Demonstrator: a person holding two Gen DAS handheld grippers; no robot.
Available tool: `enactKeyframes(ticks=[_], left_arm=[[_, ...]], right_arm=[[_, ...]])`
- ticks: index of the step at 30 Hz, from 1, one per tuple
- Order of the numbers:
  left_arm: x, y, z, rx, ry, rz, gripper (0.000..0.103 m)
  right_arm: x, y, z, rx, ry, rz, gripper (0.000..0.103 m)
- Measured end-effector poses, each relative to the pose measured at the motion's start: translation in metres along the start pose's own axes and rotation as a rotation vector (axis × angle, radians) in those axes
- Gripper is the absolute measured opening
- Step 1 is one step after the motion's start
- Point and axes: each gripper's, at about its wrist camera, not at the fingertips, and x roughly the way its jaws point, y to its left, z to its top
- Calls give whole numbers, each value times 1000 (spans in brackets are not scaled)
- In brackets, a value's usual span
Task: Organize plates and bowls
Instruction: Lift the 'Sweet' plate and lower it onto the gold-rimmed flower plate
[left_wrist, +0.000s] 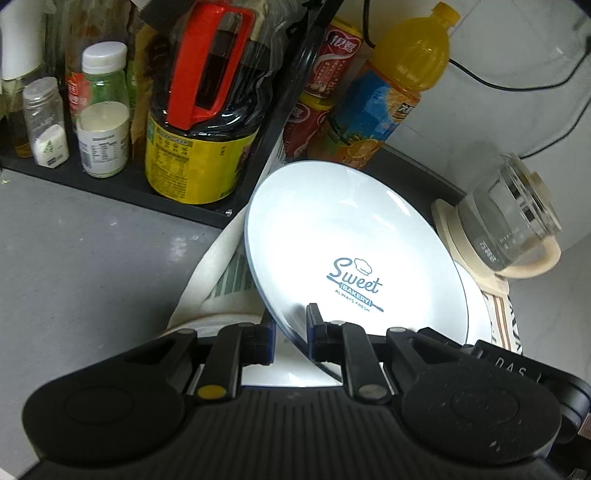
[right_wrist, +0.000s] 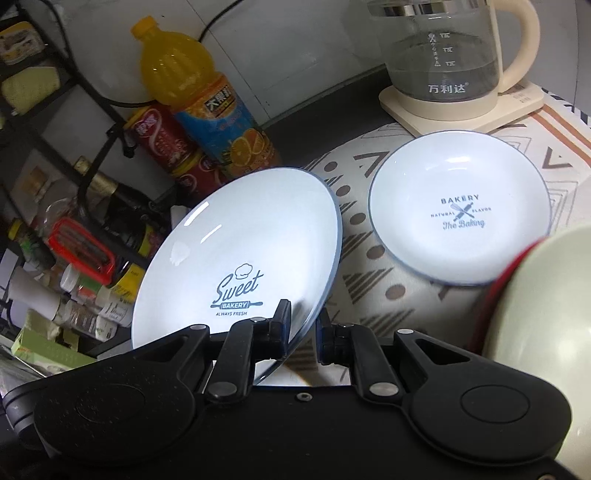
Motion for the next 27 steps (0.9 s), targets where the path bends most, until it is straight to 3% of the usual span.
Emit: enactKeyframes(ticks=[24,27], left_arm=[[-64,43,-93,-3,-34,37,14],[-65,48,-103,-6,-4,40,15]], right_arm=[[-37,14,-102,-139,12,-40,13],[-39,13,-109,-151,16,-52,13]])
